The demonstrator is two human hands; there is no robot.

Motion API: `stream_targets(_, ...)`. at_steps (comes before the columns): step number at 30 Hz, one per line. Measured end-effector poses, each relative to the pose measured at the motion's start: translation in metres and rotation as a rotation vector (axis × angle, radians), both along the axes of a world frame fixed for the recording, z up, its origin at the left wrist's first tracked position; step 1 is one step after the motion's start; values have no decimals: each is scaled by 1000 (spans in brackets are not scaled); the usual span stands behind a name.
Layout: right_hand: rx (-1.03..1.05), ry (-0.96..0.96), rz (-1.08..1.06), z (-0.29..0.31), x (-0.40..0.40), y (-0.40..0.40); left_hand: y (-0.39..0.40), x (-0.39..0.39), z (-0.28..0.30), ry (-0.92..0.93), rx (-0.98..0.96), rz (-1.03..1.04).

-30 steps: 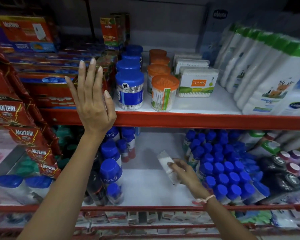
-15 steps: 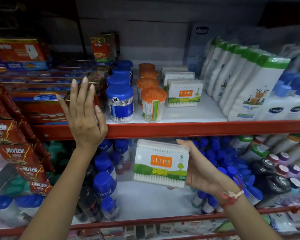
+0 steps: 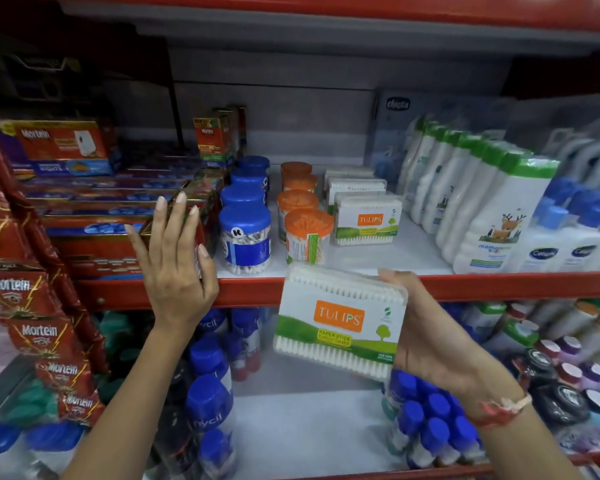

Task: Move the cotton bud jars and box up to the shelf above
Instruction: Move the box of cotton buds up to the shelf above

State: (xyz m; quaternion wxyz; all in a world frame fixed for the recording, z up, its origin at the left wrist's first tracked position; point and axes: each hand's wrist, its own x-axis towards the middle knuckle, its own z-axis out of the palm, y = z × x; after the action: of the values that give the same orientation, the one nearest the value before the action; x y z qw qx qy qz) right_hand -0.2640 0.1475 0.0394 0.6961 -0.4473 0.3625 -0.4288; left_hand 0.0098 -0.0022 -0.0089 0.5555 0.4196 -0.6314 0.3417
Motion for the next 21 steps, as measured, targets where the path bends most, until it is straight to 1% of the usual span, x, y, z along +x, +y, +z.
stream_targets(4,-144,-58,-59,26,-19,-1,0,1,0,-2,-1,-3)
stream_targets(7,-255,-151,-144,43,-32,-2,0,1,-1,-9,2,-4)
stream_targets(9,-273,-208,-208,50,-39,-5,0,2,-2,-11,6,2)
stream_targets(11,-275,-221,-293,55,-45,-9,-1,1,-1,-14,-3,0)
stream_targets(13,-280,-180,-381,57,-46,-14,0,2,-2,-20,-1,5)
stream_targets(18,-251,34,-644,50,-36,-32,-3,1,-2,-18,6,9)
stream_targets(21,-276,73,-767,46,-30,-44,-3,1,-2,-19,8,6)
